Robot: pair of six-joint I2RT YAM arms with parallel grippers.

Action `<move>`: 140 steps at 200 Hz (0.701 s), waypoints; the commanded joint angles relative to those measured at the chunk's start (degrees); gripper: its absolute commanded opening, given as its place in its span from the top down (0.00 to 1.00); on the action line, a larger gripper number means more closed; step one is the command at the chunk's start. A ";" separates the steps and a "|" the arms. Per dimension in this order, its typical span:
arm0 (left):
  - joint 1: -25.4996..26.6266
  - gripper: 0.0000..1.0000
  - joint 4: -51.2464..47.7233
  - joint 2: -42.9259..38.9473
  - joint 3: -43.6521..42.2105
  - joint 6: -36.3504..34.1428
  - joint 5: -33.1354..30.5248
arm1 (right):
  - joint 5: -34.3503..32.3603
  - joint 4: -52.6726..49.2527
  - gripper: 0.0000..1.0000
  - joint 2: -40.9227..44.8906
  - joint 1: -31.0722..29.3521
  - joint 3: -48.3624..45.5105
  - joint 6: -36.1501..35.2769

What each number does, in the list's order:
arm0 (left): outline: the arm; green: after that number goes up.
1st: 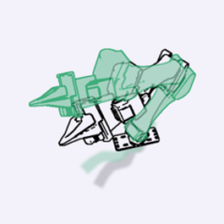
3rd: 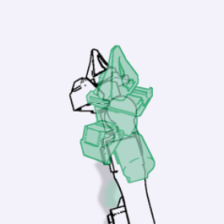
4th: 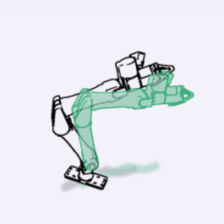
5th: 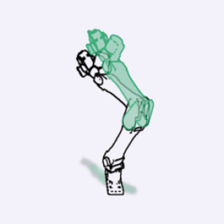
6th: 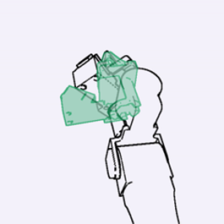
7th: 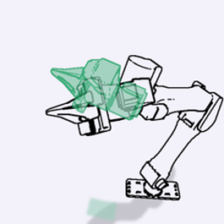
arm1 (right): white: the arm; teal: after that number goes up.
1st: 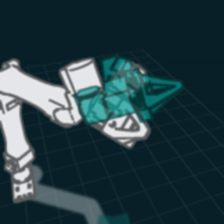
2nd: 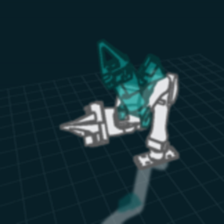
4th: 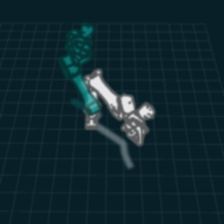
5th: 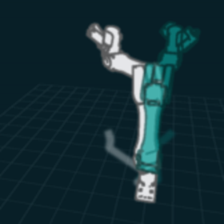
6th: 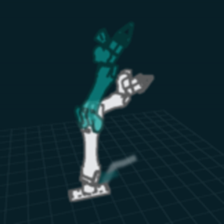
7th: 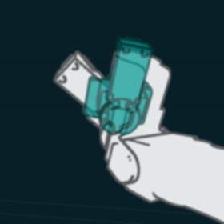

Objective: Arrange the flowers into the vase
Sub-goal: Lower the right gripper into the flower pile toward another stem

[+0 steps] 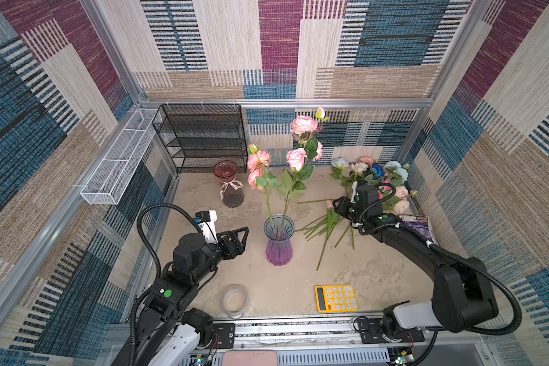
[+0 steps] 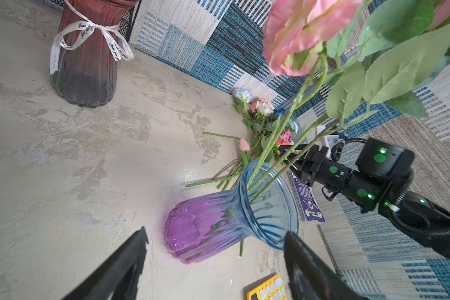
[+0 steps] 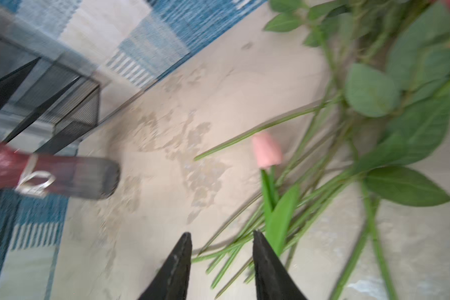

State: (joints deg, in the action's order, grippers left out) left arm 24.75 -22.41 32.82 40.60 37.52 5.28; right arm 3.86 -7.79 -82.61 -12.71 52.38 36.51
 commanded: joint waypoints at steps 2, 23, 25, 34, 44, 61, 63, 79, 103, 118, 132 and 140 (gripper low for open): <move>-0.14 0.16 1.78 -0.20 -0.77 0.05 1.01 | -3.95 -1.96 0.61 -2.60 3.48 -0.40 1.76; -0.12 0.16 2.25 -0.26 -1.59 0.20 1.19 | -4.79 -1.95 0.61 -5.36 5.73 -1.08 -0.41; -0.14 0.16 2.28 -0.29 -1.69 0.21 1.20 | -4.82 -1.96 0.62 -5.65 5.82 -0.95 -0.81; -0.10 0.16 2.49 -0.33 -1.83 0.07 1.18 | -5.47 -1.33 0.63 -7.07 5.97 -0.38 -3.19; -0.10 0.16 2.63 -0.21 -1.92 0.01 1.14 | -6.25 -0.11 0.64 -8.01 5.98 0.33 -6.09; -0.06 0.16 2.82 0.10 -1.84 -0.37 1.38 | -6.33 1.31 0.64 -8.76 5.99 2.19 -8.83; -0.06 0.16 2.82 0.02 -1.84 -0.35 1.35 | -6.28 1.29 0.64 -8.97 5.95 2.64 -8.89; -0.12 0.16 2.88 0.23 -1.86 -0.53 1.25 | -5.97 -0.53 0.64 -11.47 5.94 6.78 -8.56; -0.08 0.16 3.16 0.43 -2.19 -0.56 1.23 | -5.99 -2.86 0.65 -17.19 5.94 12.32 -4.68; -0.06 0.16 3.41 0.57 -2.34 -0.54 1.27 | -5.65 -2.18 0.65 -20.38 5.95 14.42 -0.97; -0.07 0.16 3.48 0.83 -2.28 -0.63 1.36 | -4.85 -0.91 0.65 -22.98 5.99 16.05 3.31; -0.16 0.16 3.44 0.94 -2.17 -0.81 1.31 | -3.91 0.27 0.65 -24.31 5.96 16.96 5.32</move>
State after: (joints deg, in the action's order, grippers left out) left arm 24.71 -21.06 33.45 38.35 37.52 6.35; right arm -1.65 -9.67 -103.85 -6.72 66.94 34.13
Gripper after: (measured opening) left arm 0.839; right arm 0.354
